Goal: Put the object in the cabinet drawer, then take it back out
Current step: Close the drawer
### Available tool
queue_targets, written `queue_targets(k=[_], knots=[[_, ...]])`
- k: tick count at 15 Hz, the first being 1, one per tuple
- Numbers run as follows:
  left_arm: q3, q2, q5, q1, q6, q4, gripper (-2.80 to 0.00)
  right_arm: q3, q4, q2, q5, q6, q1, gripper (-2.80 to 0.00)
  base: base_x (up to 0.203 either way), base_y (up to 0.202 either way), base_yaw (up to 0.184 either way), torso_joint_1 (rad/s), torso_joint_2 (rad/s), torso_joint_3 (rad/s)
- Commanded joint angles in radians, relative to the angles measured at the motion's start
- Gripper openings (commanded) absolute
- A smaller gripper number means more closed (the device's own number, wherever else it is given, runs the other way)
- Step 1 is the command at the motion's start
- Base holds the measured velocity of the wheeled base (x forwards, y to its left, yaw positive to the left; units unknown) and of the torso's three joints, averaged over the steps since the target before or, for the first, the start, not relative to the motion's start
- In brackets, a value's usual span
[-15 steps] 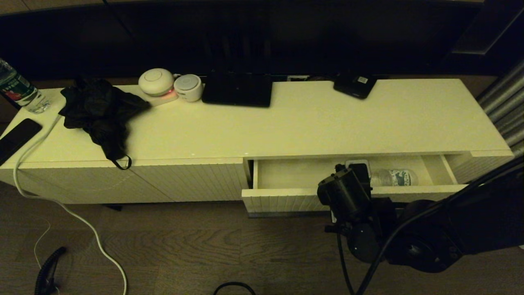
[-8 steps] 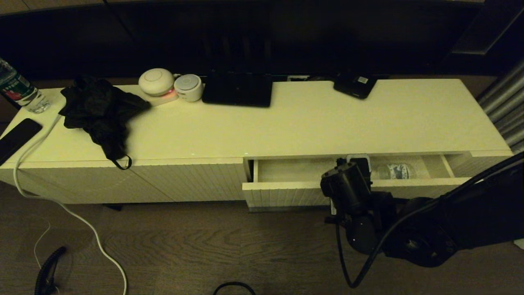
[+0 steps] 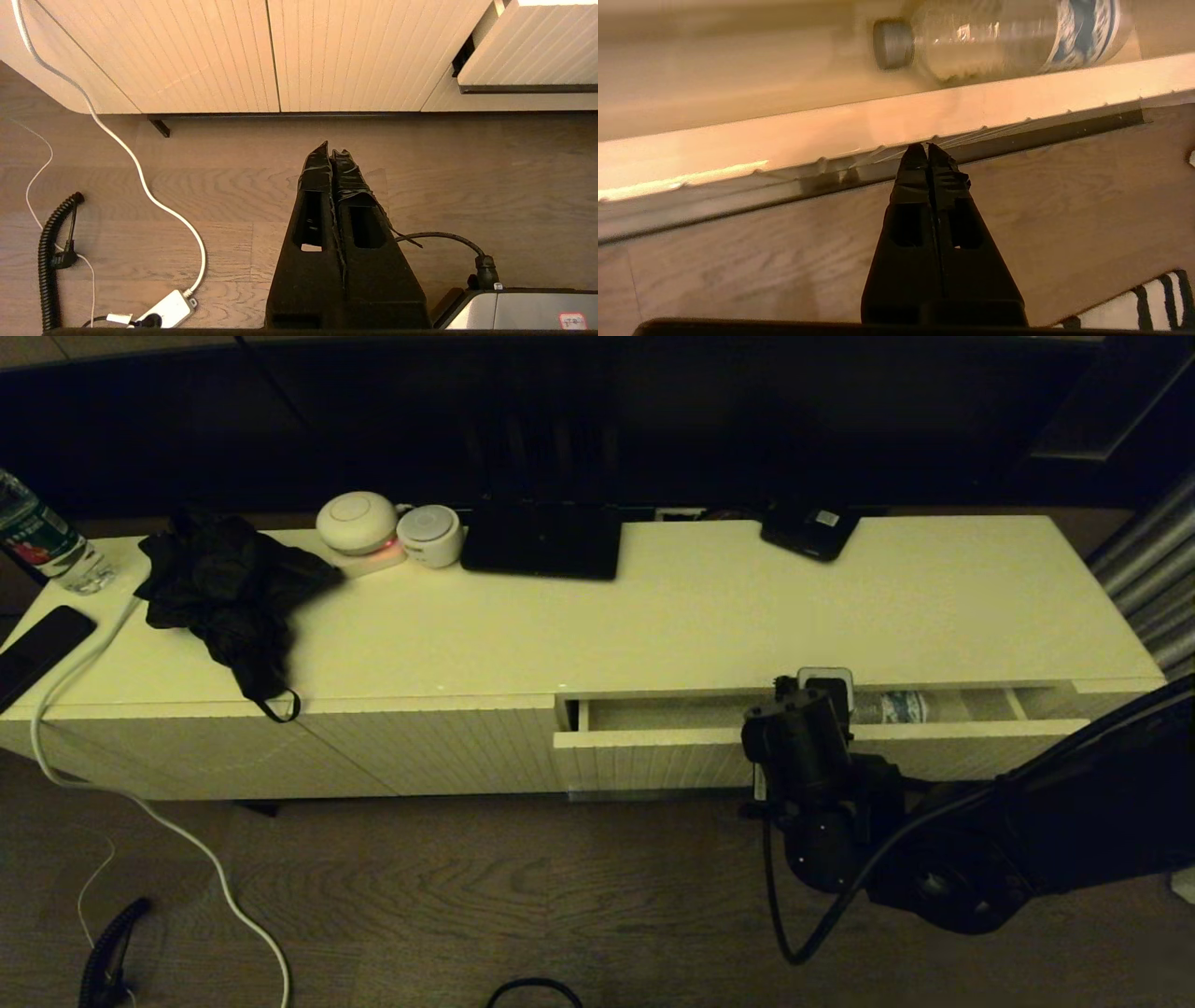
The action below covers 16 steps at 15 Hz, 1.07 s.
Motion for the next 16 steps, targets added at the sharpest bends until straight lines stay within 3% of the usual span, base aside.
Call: queue_targets(k=[1, 16], knots=[[0.002, -0.002, 0.000, 0.000, 0.000, -0.001, -2.80, -0.022, -0.012, 0.030, -0.005, 0.001, -0.020, -2.80, 0.000, 0.000, 0.000, 0.000, 0.00, 0.000], [0.001, -0.002, 0.000, 0.000, 0.000, -0.001, -2.80, -0.195, -0.018, 0.115, -0.008, -0.040, -0.063, -2.80, 0.000, 0.000, 0.000, 0.000, 0.00, 0.000]])
